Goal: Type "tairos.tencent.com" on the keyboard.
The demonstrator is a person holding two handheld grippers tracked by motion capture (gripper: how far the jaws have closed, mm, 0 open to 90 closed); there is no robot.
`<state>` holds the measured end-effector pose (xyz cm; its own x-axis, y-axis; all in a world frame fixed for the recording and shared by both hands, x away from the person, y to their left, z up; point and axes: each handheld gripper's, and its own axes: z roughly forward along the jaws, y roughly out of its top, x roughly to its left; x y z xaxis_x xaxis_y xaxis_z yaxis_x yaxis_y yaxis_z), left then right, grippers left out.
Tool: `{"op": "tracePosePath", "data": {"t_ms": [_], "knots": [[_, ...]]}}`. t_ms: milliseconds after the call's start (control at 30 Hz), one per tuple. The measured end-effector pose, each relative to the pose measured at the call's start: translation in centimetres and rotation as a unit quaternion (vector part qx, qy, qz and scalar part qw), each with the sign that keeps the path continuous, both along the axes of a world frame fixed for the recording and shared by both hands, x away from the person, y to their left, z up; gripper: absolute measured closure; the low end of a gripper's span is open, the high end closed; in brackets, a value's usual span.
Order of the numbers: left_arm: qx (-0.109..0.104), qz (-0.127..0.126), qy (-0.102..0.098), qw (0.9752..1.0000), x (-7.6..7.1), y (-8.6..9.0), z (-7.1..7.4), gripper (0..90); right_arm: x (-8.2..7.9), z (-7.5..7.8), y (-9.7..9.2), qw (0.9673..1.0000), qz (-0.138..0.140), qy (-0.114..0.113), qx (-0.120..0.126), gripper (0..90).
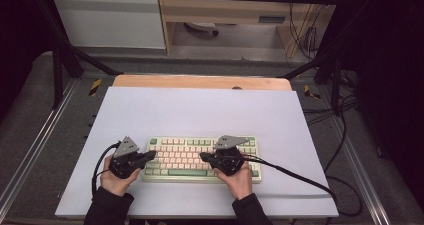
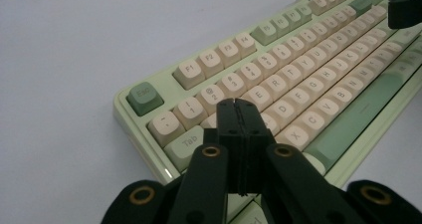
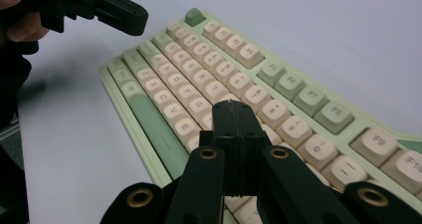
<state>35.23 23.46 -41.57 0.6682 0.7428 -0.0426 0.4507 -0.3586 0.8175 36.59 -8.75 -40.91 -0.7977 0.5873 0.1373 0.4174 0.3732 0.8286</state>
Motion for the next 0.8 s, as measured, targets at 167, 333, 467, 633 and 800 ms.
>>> {"op": "tracePosePath", "data": {"t_ms": [167, 333, 467, 633, 800], "knots": [[0.001, -0.008, 0.002, 1.0, -0.2, -0.5, 0.0, 89.9, 0.0, -0.2, -1.5, 0.9999, -0.014, 0.001, 0.002, 90.0], [-0.002, -0.022, 0.005, 0.9998, -0.4, -1.2, 0.0, 89.9, -0.1, -0.4, -2.9, 0.9996, -0.027, 0.002, 0.002, 90.0], [0.0, -0.027, 0.006, 0.9996, -0.5, -1.8, -0.1, 90.0, -0.2, -0.6, -3.5, 0.9995, -0.032, 0.006, 0.001, 90.0], [0.004, -0.035, 0.009, 0.9994, -0.5, -2.3, -0.2, 89.9, -0.3, -0.7, -3.7, 0.9994, -0.033, 0.005, -0.003, 90.0], [0.009, -0.046, 0.01, 0.9988, -0.5, -3.3, -0.4, 89.9, -0.3, -0.8, -3.6, 0.9995, -0.032, 0.006, -0.002, 90.0]]}}
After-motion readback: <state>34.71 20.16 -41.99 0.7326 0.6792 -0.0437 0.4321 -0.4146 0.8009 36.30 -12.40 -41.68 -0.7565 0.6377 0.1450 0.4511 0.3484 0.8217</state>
